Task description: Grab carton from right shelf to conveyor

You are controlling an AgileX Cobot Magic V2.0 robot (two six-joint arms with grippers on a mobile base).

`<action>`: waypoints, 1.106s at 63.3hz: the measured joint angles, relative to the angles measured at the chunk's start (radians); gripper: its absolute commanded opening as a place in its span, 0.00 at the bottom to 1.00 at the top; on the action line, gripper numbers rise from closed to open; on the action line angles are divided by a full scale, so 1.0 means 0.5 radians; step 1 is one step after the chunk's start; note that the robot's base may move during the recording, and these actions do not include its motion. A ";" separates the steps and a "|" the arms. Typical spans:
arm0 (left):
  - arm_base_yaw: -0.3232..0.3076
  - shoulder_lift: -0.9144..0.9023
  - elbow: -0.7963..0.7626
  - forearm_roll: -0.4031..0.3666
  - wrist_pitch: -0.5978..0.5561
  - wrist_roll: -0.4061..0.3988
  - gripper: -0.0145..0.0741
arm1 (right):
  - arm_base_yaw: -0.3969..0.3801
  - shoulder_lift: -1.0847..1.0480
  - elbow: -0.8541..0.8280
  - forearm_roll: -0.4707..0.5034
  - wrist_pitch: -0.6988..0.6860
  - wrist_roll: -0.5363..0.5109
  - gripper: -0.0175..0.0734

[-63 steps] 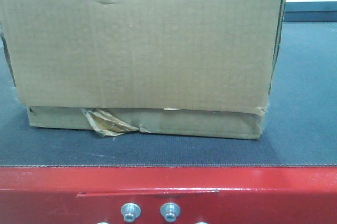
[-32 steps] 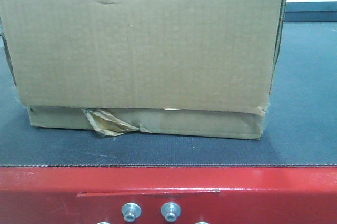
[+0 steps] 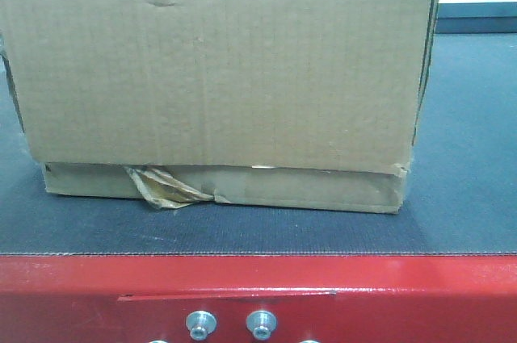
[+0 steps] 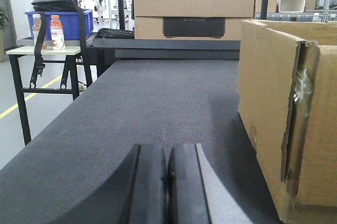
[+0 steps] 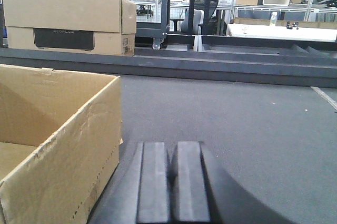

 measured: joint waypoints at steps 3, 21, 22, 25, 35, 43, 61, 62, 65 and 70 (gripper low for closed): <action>0.000 0.000 0.000 0.000 0.000 0.000 0.16 | 0.000 0.000 0.000 0.000 -0.004 0.000 0.12; 0.000 0.000 0.000 0.000 0.000 0.000 0.16 | 0.000 -0.070 0.004 -0.008 0.002 -0.016 0.12; 0.000 0.000 0.000 0.000 0.000 0.000 0.16 | 0.000 -0.079 0.009 -0.008 0.002 -0.022 0.12; 0.000 0.000 0.000 0.000 0.000 0.000 0.16 | 0.000 -0.113 0.034 -0.008 0.005 -0.049 0.12; 0.000 0.000 0.000 0.000 0.000 0.000 0.16 | -0.050 -0.294 0.236 0.079 0.005 -0.124 0.12; 0.000 0.000 0.000 0.000 0.000 0.000 0.16 | -0.177 -0.482 0.512 0.222 -0.016 -0.136 0.12; 0.000 0.000 0.000 0.000 0.000 0.000 0.16 | -0.319 -0.786 1.068 0.393 -0.282 -0.137 0.12; 0.000 0.000 0.000 0.000 0.000 0.000 0.16 | -0.319 -0.791 1.072 0.387 -0.282 -0.137 0.12; 0.000 0.000 0.000 0.000 0.000 0.000 0.16 | -0.319 -0.800 1.077 0.367 -0.282 -0.137 0.12; 0.000 0.000 0.000 0.000 0.000 0.000 0.16 | -0.319 -0.800 1.081 0.345 -0.286 -0.140 0.12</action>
